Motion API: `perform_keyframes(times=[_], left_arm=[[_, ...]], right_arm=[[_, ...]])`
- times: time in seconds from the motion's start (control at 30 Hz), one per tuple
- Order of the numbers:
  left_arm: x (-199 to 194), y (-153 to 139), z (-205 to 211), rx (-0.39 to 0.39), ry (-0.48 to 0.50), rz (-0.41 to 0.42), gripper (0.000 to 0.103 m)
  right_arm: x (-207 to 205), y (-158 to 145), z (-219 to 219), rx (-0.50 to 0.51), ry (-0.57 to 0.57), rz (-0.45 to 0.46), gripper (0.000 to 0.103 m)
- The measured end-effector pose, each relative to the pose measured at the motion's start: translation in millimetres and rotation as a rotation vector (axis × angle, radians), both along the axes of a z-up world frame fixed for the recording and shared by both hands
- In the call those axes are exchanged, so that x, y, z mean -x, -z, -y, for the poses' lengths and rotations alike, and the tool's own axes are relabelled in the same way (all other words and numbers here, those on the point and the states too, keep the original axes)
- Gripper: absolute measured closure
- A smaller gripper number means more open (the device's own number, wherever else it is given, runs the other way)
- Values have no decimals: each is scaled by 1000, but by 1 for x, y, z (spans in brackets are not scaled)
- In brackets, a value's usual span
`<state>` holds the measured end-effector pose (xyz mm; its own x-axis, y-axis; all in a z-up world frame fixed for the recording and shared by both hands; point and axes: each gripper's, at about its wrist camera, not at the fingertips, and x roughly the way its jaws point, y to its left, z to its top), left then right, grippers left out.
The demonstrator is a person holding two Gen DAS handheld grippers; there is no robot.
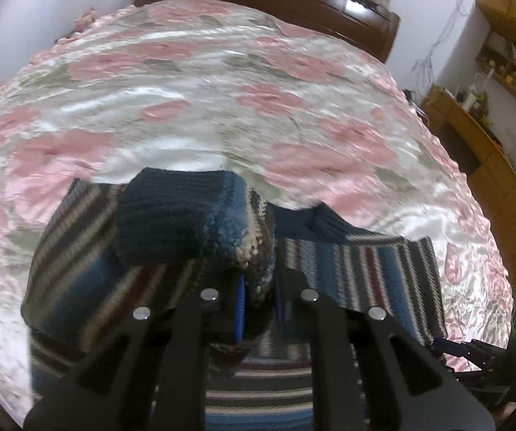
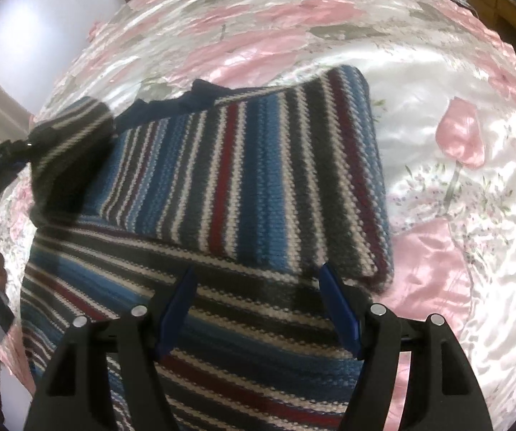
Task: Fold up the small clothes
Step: 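Grasp the other sleeve cuff with the left tool and lift it, then fold the held sleeve across the sweater body and release it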
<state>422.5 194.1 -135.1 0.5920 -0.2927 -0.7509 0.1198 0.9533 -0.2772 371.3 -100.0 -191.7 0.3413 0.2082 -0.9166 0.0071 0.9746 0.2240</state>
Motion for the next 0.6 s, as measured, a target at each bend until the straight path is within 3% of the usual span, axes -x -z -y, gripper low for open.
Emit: perform_keyframes(times=[0.17,0.27,0.37,0.43,0.57,0.6], left_arm=[[0,27,36,-35,24,-44,92],[-6,54,48,-49,52,-129,90],[-9,77,47,-37,87,-233,80],[1,72,39,-24,111,-246,77],[35,36,5,17,154,-194,36],[43,28,-6,16,153,-172,35]], right_arm=[[2,6,6,-20,7,-6,32],[-1,11,8,-29,16,-21,32],[-4,18,8,-42,28,-45,31],[-5,18,7,-35,27,-52,31],[-6,11,2,-5,10,-55,31],[-6,6,0,1,7,-47,31]])
